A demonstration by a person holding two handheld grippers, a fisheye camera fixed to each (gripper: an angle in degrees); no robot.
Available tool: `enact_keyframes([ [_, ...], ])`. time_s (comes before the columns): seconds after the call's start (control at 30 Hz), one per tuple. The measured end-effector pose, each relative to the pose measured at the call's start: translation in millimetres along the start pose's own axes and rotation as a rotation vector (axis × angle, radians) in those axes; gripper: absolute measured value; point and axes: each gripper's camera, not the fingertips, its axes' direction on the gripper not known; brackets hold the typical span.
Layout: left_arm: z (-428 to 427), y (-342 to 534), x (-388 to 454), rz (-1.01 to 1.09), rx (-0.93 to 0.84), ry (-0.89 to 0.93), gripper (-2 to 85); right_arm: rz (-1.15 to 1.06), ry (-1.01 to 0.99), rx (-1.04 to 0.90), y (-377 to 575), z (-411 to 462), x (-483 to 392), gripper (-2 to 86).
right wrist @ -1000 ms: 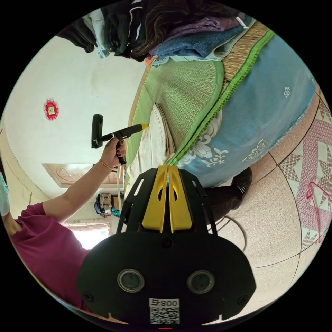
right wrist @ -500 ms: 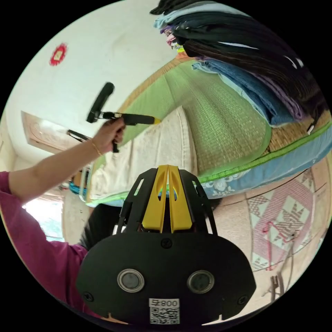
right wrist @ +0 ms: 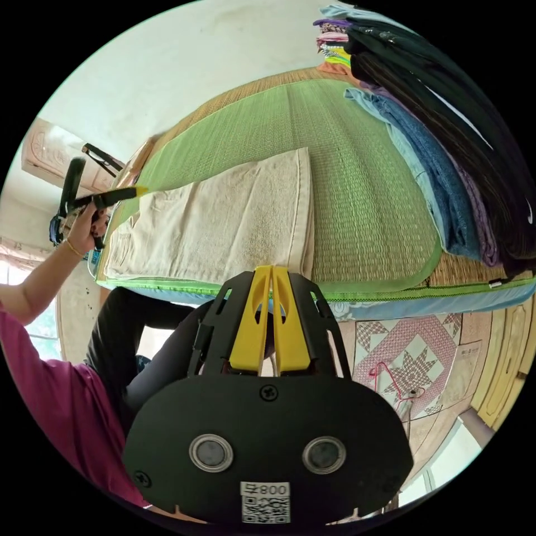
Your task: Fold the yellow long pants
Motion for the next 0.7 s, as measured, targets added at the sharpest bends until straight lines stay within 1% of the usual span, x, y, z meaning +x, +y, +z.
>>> enact_keyframes([
  [0.03,-11,17,-19,-0.036,0.006,-0.016,0.3,0.003,-0.011,-0.026,-12,-10,-1,0.2],
  [0.07,-30,52,-57,-0.112,0.02,-0.038,0.4,0.006,-0.013,-0.031,-17,-15,-2,0.2],
  [0.17,-61,140,-151,-0.311,0.017,-0.081,0.3,-0.015,-0.001,-0.001,-48,-46,-19,0.4],
  [0.27,-64,217,-228,-0.462,-0.056,-0.086,0.3,-0.098,-0.064,0.024,-95,-69,-57,1.1],
  [0.3,-66,242,-249,-0.484,-0.037,-0.023,0.3,-0.15,-0.12,0.024,-117,-73,-77,1.6],
  [0.37,-77,273,-274,-0.515,0.025,0.038,0.3,-0.249,-0.202,0.005,-153,-72,-113,2.8],
  [0.43,-87,297,-293,-0.527,0.067,0.067,0.3,-0.378,-0.283,-0.036,-203,-63,-166,4.4],
  [0.53,-103,331,-321,-0.54,0.119,0.102,0.3,-0.506,-0.315,-0.094,-263,-43,-230,6.8],
  [0.63,-118,360,-349,-0.54,0.154,0.14,0.2,-0.571,-0.349,-0.197,-313,-13,-281,7.9],
  [0.7,-130,381,-369,-0.529,0.17,0.163,0.2,-0.601,-0.334,-0.248,-334,2,-306,8.0],
])
